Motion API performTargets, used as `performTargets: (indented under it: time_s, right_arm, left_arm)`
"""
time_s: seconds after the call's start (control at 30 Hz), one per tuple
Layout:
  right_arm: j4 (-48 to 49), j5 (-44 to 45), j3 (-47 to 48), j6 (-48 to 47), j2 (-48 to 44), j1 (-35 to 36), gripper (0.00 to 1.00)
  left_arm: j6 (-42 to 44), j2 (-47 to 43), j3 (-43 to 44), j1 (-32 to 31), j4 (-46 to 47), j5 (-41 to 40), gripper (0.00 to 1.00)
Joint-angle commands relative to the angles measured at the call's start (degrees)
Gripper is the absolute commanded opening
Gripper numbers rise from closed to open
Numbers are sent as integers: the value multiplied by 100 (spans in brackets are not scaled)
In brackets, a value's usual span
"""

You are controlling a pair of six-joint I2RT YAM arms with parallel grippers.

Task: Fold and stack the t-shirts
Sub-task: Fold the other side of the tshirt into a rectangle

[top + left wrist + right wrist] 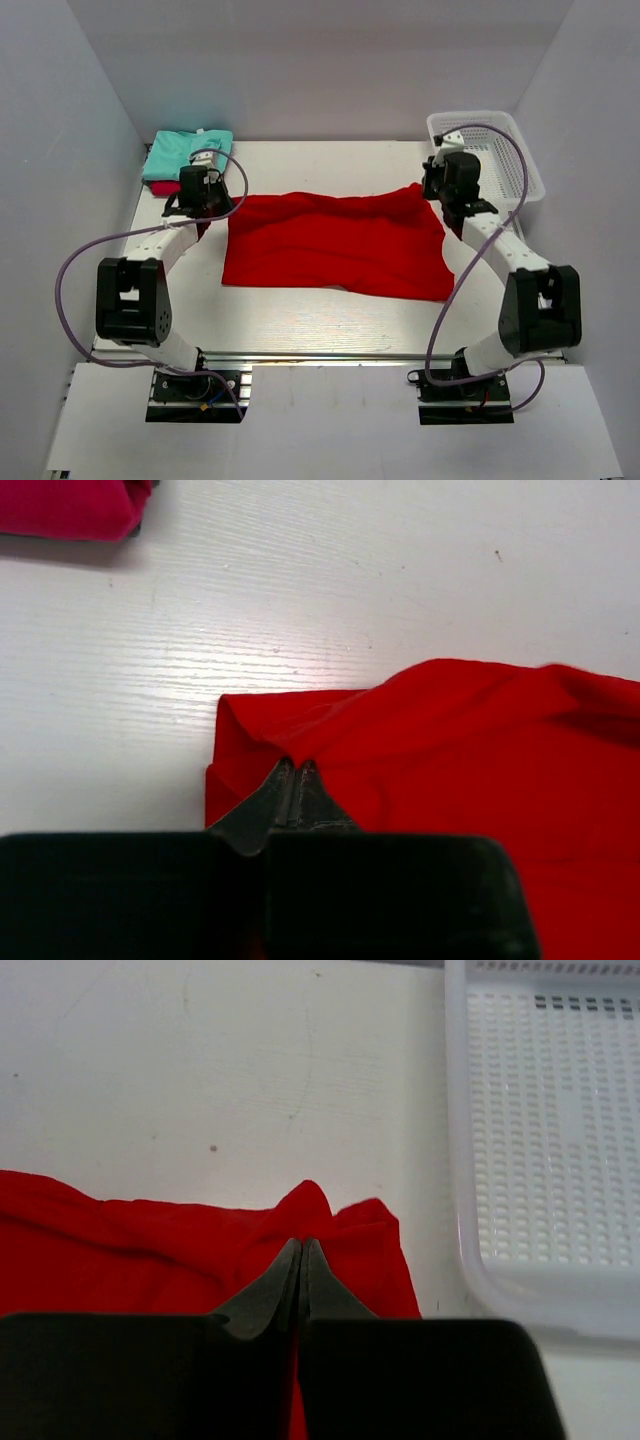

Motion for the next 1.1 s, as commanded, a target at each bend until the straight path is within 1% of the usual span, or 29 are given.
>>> performTargets:
  time_s: [0.0,0.03,0.07,0.13,0.17,0.27,0.4,0.43,0.53,0.6,0.67,0.8,0.9,1.0,1.07]
  right_arm:
    - [71,337,-416,361,-573,-33,0]
    - [36,424,-687,475,-679,-24,0]
    - [10,416,-768,519,-976,-24,0]
    - [-34,503,-1004,590,-1171,-16,0]
    - [-95,504,-1128,625,-1451,-16,0]
    - [-271,627,-1374,731,-1804,-24,0]
    - [-552,907,-1691,783,-2348,-24,0]
    - [-579,926,-1717,810,-2402,-24,0]
    - [-702,944,-1841,941,-2595,-24,0]
    - [-738,943,-1972,1021,-2675,-16,0]
    - [-1018,1013,-2043,1038,-2780,-16,0]
    - [-1124,891,-2218,1214,-2912,-24,0]
    - [-1422,978,-2420,1424,-2974,-16,0]
    - [-1739,1417,-2649,1732,-3158,-42,0]
    - [-1845,1453,-2789,1961,-3176,-33,0]
  left_arm:
    - [320,-440,-166,-21,109,-301,0]
    - [539,-441,-166,-21,109,-301,0]
    - [637,-510,-218,-21,48,-301,0]
    - [952,-572,-297,-21,47,-301,0]
    - [1024,-573,-297,-21,99,-301,0]
    - [1200,-686,-421,-21,100,-363,0]
    - [1341,-958,-771,-21,257,128,0]
    - [1341,-1020,-842,-21,310,295,0]
    - [1341,-1205,-1061,-21,372,296,0]
    - [1341,-1258,-1124,-21,372,235,0]
    - [1341,-1319,-1185,-21,372,113,0]
    - [1289,-1320,-1369,-21,372,164,0]
    - [1236,-1372,-1423,-21,259,78,0]
    - [1043,-1521,-1642,-21,205,-107,0]
    - [578,-1610,-1834,-21,118,-397,0]
